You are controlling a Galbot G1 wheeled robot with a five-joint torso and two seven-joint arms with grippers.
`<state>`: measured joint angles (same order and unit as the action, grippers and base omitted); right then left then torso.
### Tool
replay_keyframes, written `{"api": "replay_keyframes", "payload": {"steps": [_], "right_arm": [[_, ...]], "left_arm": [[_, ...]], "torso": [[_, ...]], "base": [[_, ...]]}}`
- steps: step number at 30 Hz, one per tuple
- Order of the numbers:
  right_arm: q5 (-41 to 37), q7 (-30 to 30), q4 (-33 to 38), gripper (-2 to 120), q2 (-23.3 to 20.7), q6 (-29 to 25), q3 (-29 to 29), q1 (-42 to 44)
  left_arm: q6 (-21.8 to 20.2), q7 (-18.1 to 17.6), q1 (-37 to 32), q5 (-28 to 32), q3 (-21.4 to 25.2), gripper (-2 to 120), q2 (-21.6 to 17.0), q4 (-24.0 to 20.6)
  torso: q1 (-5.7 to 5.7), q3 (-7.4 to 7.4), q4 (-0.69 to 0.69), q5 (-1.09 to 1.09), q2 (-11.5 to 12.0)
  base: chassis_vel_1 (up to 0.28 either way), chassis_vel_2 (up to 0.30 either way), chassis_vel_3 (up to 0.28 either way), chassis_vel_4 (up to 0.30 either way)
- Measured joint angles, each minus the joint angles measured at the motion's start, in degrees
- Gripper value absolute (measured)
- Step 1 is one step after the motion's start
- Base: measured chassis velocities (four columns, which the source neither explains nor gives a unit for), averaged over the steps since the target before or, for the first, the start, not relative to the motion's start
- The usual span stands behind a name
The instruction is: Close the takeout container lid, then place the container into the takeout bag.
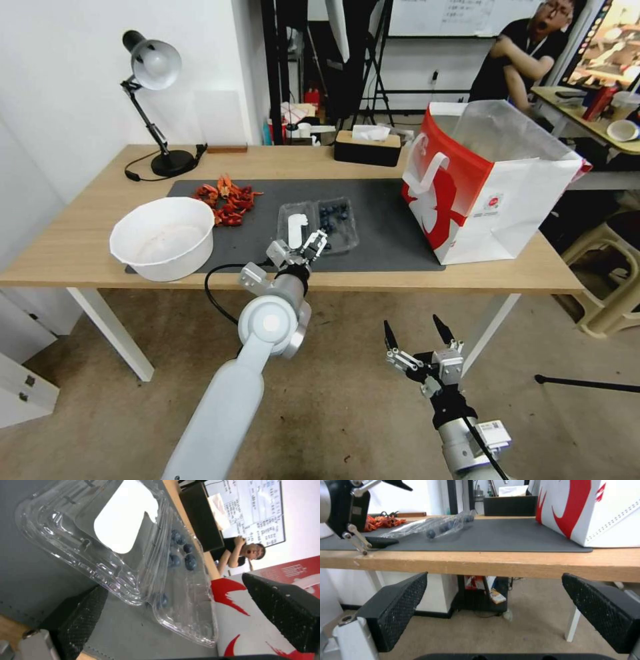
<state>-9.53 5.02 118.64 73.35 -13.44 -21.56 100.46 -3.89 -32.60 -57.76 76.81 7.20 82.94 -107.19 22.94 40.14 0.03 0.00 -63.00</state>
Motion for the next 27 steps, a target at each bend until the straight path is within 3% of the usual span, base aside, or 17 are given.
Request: {"api": "replay_keyframes", "payload": {"steps": [3,5,15,21,27], "right_arm": [[0.0,0.0,0.0,100,0.0,0.0,0.0,0.0],[0.0,-0.1,0.0,100,0.1,0.0,0.0,0.1],[0.3,-0.2,0.0,100,0.2,-0.3,0.1,0.5],[0.7,-0.2,0.1,100,0.3,-0.5,0.1,0.7],[1.2,-0.3,0.3,100,0.5,-0.7,0.1,1.0]], "left_arm": [[0.5,0.8,-0.2,0.1,0.0,100,0.0,-0.4],[2.0,3.5,-0.4,0.1,0.0,100,0.3,-1.2],[4.1,10.3,-1.3,-1.1,-0.2,100,0.2,-2.5],[3.1,14.2,-0.4,-0.9,-1.2,100,-0.6,-3.6],[0.5,15.4,1.7,0.9,-2.9,100,-1.2,-3.5]], "torso": [[0.00,0.00,0.01,0.00,0.0],[0.00,-0.01,-0.01,0.01,0.0],[-0.02,-0.03,-0.02,0.01,0.0],[-0.03,-0.03,-0.03,0.01,0.0],[-0.02,-0.03,-0.03,0.00,0.0]], "base": [[0.000,0.000,0.000,0.000],[0.000,0.000,0.000,0.000],[0.000,0.000,0.000,0.000],[0.000,0.000,0.000,0.000],[0.000,0.000,0.000,0.000]]}}
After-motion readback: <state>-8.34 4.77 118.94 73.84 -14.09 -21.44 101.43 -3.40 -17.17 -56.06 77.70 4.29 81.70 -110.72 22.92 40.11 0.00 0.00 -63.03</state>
